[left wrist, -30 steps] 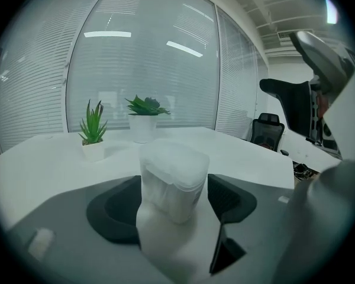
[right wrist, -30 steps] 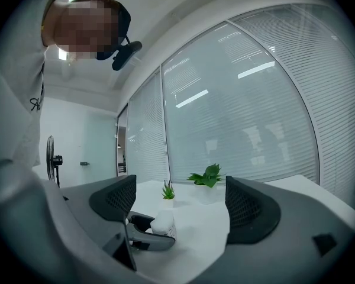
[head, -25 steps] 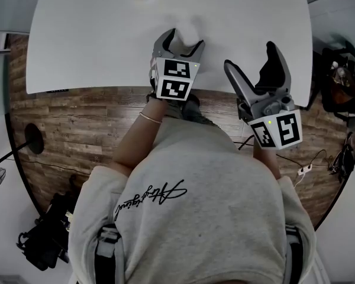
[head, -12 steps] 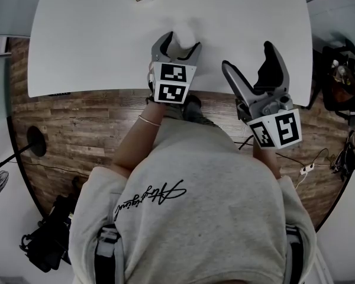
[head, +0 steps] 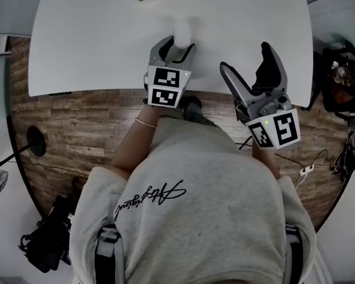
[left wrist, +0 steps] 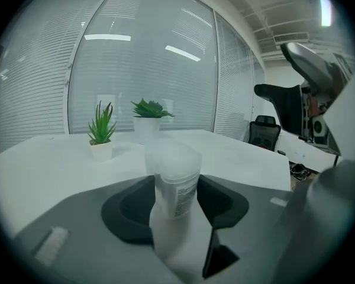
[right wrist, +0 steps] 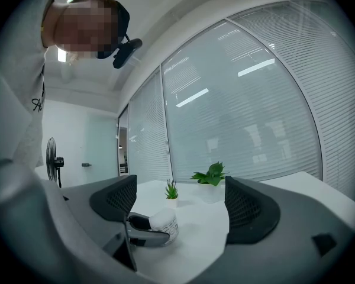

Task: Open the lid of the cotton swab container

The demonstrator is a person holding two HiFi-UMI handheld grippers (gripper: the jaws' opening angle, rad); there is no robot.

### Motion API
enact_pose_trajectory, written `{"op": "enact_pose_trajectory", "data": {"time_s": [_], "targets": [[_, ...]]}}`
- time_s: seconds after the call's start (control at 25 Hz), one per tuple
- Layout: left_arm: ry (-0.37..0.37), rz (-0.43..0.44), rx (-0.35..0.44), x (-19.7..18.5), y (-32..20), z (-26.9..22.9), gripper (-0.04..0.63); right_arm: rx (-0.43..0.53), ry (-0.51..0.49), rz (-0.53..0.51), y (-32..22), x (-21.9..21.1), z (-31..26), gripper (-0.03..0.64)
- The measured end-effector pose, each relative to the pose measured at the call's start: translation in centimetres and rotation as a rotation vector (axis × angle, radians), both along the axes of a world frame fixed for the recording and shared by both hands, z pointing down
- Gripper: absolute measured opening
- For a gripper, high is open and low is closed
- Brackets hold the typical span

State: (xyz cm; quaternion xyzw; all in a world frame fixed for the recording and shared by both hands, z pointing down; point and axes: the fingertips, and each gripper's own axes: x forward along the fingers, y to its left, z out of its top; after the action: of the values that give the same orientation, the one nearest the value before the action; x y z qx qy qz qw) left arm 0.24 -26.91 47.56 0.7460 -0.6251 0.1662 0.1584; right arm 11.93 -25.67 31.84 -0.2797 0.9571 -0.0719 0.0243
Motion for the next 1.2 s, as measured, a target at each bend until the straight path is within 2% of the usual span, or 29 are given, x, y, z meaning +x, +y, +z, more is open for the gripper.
{"op": "enact_pose_trajectory", "data": {"time_s": [0.2, 0.64, 0.96, 1.2], "targets": [[0.001, 0.031, 0.007, 0.0, 0.3, -0.1, 0.212, -0.003, -0.002, 0.003, 0.0, -0.3, 0.0, 0.449], [0.059, 0.117, 0.030, -0.8, 1.0, -0.9, 0.186, 0.006, 0.009, -0.002, 0.3, -1.5, -0.2, 0.445], [0.115, 0.180, 0.086, -1.9, 1.4, -3.1, 0.184, 0.024, 0.014, -0.002, 0.4, -3.2, -0.9, 0.442], [0.124, 0.274, 0.137, -3.0, 1.9, -6.2, 0.184, 0.056, 0.032, -0.007, 0.0, -4.3, -2.0, 0.434]]}}
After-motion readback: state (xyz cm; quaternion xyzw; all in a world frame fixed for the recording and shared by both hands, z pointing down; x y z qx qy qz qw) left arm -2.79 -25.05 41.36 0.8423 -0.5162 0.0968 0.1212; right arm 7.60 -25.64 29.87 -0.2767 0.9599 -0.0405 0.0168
